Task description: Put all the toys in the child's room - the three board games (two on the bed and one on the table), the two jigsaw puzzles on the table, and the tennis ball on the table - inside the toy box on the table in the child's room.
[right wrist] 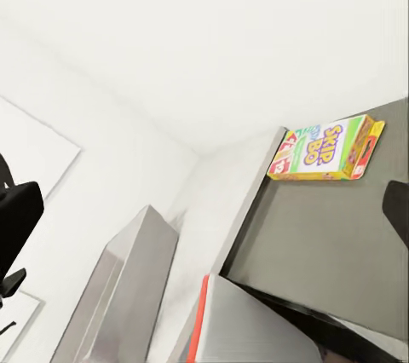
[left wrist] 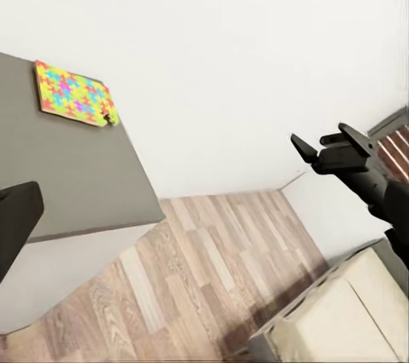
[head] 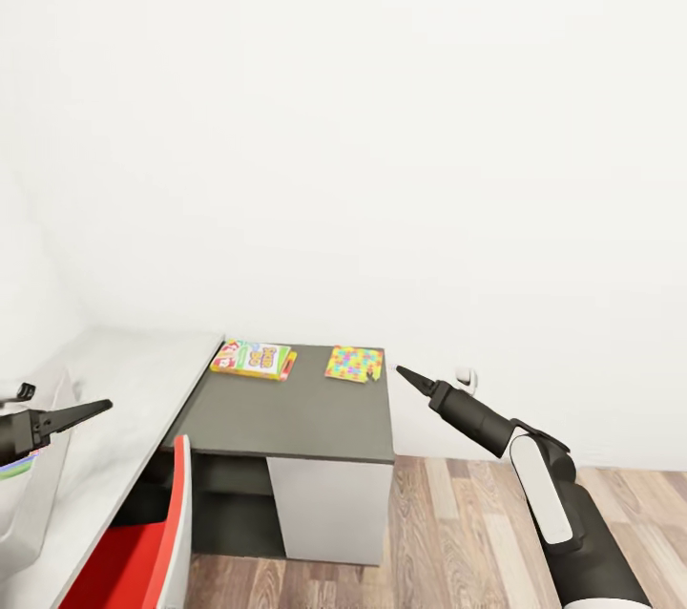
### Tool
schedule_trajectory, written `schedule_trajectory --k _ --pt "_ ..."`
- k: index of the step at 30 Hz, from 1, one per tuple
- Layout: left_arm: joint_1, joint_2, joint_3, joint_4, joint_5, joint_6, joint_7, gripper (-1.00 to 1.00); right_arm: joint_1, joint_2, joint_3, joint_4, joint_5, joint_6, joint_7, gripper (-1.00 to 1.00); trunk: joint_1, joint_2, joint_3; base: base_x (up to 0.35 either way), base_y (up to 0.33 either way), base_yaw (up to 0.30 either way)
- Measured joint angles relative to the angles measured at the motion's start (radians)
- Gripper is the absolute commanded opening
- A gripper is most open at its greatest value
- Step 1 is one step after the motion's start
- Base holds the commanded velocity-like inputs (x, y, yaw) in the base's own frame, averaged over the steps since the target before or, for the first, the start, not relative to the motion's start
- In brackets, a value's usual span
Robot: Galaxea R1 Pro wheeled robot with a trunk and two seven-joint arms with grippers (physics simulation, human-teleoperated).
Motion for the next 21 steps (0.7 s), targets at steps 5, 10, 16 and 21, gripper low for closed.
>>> schedule_trajectory --k 5,10,16,21 --pt "0.000 -0.001 -0.007 0.000 0.000 -0.001 0.000 1.00 0.000 -0.001 -0.001 0.000 0.000 0.000 0.001 1.00 0.000 0.000 0.005 -0.142 0.000 -0.241" --pt "0.000 -0.002 -0.010 0.000 0.001 -0.001 0.000 1.00 0.000 0.000 -0.013 0.004 0.000 0.000 0.001 1.00 0.000 0.000 0.009 -0.083 0.000 -0.187" --pt "0.000 -0.003 -0.010 0.000 0.001 -0.003 0.000 1.00 0.000 0.000 -0.018 0.008 0.005 -0.009 0.000 1.00 0.000 0.000 0.010 -0.011 0.000 -0.033" --pt "0.000 -0.002 -0.010 0.000 0.001 -0.003 0.000 1.00 0.000 0.001 -0.018 0.007 0.007 -0.010 -0.001 1.00 0.000 0.000 0.010 -0.001 0.000 -0.003"
